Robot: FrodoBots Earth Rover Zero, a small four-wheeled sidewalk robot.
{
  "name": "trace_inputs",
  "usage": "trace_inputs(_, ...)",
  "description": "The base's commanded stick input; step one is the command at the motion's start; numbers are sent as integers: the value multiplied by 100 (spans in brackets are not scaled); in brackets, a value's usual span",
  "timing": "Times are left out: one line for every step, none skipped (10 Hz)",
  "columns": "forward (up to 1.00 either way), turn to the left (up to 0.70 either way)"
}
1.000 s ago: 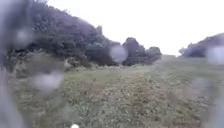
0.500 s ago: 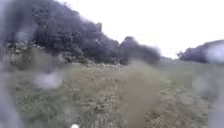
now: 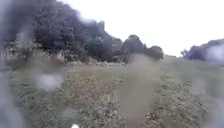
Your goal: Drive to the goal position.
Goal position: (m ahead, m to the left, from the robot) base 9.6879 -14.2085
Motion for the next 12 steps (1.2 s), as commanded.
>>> trace_inputs(85,-14)
trace_inputs(85,-4)
trace_inputs(85,0)
trace_inputs(85,-1)
trace_inputs(85,-23)
trace_inputs(85,-34)
trace_inputs(85,-34)
trace_inputs(85,-34)
trace_inputs(85,-34)
trace_inputs(85,-34)
trace_inputs(85,0)
trace_inputs(85,0)
